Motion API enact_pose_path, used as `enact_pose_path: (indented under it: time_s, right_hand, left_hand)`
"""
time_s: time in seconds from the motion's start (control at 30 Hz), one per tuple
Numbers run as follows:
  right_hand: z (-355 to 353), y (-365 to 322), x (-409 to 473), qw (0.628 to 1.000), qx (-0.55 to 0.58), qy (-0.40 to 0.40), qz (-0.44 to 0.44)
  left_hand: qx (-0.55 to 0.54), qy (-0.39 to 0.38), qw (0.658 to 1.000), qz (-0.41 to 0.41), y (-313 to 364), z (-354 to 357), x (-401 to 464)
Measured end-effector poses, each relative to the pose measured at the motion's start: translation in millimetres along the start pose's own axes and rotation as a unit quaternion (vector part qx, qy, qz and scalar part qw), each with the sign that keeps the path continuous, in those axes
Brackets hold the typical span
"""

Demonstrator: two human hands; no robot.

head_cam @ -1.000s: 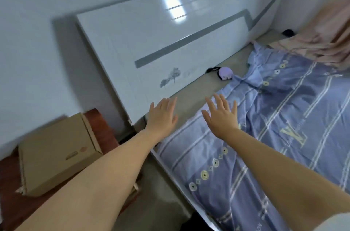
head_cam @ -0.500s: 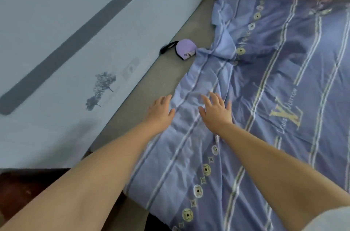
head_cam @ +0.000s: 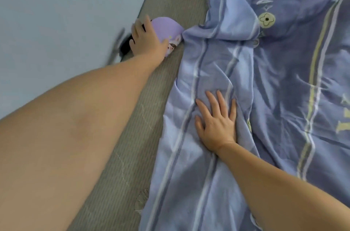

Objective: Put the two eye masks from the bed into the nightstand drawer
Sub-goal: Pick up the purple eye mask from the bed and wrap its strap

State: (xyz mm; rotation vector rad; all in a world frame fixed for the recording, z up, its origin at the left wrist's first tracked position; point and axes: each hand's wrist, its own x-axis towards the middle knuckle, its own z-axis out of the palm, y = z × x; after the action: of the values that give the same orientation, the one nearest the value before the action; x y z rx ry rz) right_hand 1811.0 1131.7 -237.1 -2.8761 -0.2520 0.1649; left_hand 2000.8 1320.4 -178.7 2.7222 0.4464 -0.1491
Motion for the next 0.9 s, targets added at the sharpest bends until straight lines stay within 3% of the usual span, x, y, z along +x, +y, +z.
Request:
enact_pose_path:
  time_s: [0.13,0.27,0.4,0.5,0.6,0.7,0.77,0.9]
  right_hand:
    - [-5,-2,1,1.0,-0.003,-0.009,0.001]
    - [-3,0,2,1.0,-0.002,0.001,-0.003]
    - [0,0,2,1.0,-0.008,-0.012,0.001]
    - [-7,0,4,0.999,0.011,-0.047,-0.002]
    - [-45,-1,-5,0.984,0.098,-0.15,-0.02]
    - [-114,-18,-44,0.957,0.158,-0.212,-0.12]
    - [-164,-33,-83,0.936,0.182,-0.239,-0.182]
    - [-260,-58,-163,0.897,0.3,-0.304,-0.112]
  left_hand:
    - [0.052,-0.011,0.999,0.006,5,2,21]
    - [0.089,0.039,0.98,0.171,-1,1,-12]
    - [0.065,-0.096,0.968,0.224,-15,22,-92]
    - [0.038,-0.114,0.973,0.196,-31,22,-159]
    - [-0.017,-0.107,0.971,0.213,-42,-5,-222]
    - [-0.091,-0.106,0.973,0.182,-38,-48,-287]
    - [-0.167,-0.061,0.976,0.124,-29,-82,-331]
    - [-0.23,0.105,0.967,-0.014,-14,-149,-425]
